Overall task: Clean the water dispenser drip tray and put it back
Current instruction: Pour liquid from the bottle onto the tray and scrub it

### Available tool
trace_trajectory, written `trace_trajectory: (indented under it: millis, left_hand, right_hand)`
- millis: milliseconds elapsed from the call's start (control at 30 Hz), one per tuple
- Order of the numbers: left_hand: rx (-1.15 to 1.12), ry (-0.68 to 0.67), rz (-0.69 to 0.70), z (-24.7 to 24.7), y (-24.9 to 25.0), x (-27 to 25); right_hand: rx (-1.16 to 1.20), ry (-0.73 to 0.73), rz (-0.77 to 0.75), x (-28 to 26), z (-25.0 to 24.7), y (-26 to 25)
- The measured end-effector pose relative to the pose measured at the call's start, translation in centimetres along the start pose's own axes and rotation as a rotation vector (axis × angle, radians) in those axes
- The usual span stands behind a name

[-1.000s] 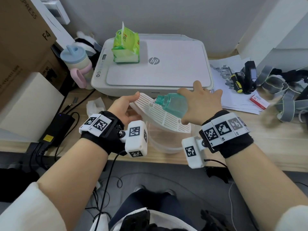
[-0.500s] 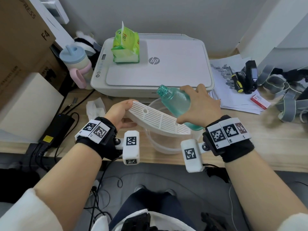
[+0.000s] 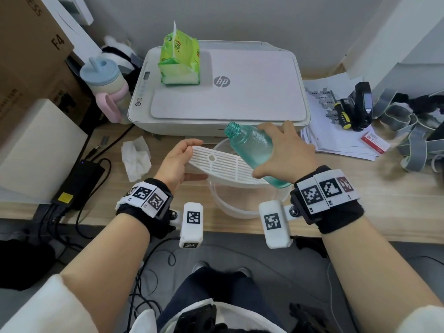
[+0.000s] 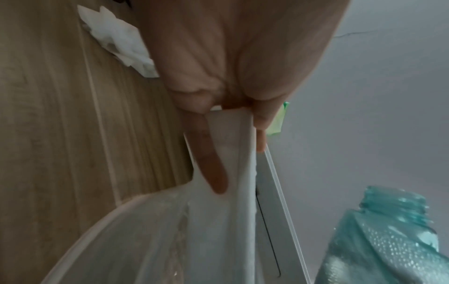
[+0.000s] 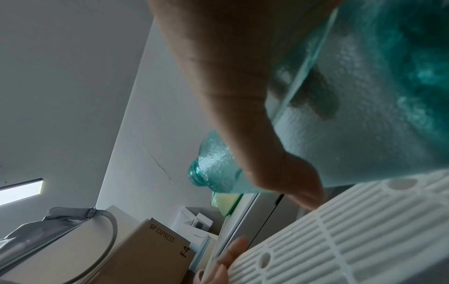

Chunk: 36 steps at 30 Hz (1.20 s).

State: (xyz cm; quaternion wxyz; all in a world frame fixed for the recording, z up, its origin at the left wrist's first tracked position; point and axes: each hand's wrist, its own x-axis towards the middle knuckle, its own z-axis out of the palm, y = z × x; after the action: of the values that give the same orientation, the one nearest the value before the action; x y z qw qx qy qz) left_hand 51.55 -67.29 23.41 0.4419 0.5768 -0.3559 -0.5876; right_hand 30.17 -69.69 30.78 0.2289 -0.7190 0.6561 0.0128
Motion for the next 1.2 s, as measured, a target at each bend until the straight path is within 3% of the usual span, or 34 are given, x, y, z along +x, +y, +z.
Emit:
trace_trajectory:
  millis: [167,533,1200]
  left_hand:
    - [-0.092,-0.068,0.019,-0.4,-0.4,-0.1]
    - [-0.202,-0.029,0.001,0.1,-1.1,0.2]
    - [-0.090,-0.015,0.000,0.5,-0.8,1.1]
  right_hand:
    - [-0.007,-0.010,0.003,0.0,0.2,-0.1]
    - [0.015,0.041,0.013,-0.4,-0.4,0.0]
    - [0.028,0.061,0.013,-1.4,-0.4,-0.2]
